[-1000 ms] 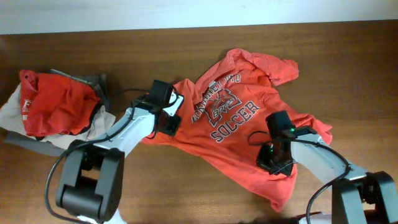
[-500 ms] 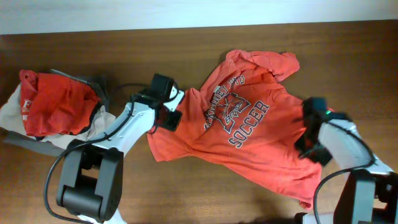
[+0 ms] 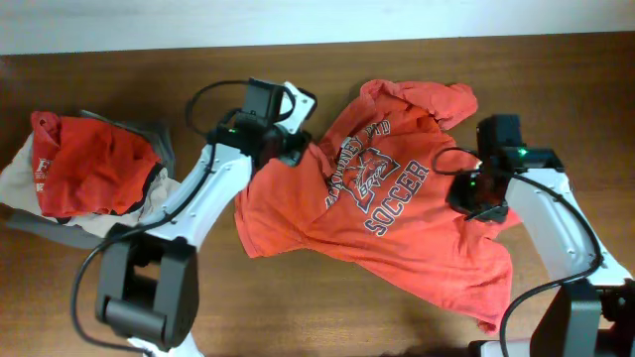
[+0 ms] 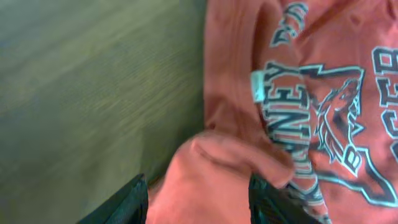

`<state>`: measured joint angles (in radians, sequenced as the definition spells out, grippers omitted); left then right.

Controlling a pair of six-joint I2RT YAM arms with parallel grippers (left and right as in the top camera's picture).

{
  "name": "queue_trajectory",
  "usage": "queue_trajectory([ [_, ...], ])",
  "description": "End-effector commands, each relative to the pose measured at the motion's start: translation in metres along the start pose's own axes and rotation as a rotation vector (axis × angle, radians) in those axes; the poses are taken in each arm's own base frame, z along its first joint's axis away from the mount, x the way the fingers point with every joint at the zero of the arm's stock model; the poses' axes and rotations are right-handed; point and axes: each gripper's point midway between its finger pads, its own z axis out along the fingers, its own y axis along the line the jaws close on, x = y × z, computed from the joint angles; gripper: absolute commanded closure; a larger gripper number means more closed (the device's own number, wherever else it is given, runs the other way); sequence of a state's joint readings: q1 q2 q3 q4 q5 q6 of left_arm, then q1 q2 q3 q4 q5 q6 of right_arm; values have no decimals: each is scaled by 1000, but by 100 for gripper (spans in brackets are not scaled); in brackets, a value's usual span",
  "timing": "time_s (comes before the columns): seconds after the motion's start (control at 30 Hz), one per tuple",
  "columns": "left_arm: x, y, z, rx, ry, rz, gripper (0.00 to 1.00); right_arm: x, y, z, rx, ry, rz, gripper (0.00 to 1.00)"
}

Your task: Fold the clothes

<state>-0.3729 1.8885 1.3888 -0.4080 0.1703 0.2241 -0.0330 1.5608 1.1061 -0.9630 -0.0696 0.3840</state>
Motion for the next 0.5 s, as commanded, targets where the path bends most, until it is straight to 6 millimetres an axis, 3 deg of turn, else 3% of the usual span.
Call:
queue_trajectory([
  [0.0, 10, -19, 37, 70, 16, 106, 49, 19, 33, 6, -155, 63, -136, 79],
  [0.17, 15, -36, 64, 97, 11, 168, 49, 33, 37, 21, -156, 80, -159, 76],
  [0.47, 24, -49, 73, 100, 43, 253, 51, 51, 28, 69, -178, 49, -74, 75],
])
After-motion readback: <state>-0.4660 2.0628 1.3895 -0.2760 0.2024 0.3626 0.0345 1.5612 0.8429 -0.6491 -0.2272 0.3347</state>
